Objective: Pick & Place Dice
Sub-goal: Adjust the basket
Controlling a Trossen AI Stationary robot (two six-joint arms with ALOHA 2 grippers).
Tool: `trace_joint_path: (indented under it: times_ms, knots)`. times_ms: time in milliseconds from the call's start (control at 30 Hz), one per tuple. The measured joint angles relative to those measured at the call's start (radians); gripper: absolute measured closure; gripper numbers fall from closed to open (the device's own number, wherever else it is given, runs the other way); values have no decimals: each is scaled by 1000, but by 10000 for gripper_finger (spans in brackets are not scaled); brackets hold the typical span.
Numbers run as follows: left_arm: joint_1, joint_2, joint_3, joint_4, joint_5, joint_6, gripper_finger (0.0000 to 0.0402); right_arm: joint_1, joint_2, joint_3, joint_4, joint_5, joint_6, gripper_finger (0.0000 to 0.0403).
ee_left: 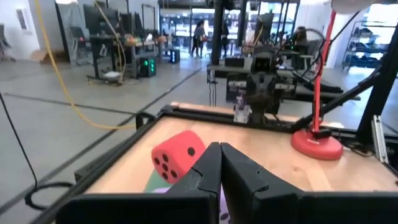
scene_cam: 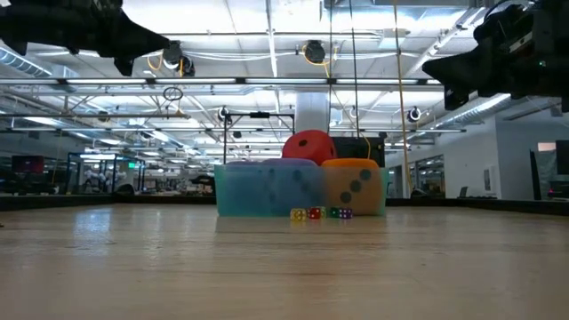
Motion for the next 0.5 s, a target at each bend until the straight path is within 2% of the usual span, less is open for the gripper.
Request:
trace_joint_path:
  times_ms: [167,333,500]
  knots:
    - [-19,84,0,7,9,-20,380,9,-28,15,-19,4,-45,403]
    - [-66,186,0,19,-99,17,396,3,-60,71,-194,5,-24,403]
    - [-78,211,0,98,-117,21,391,3,-114,82,-268,2,-15,403]
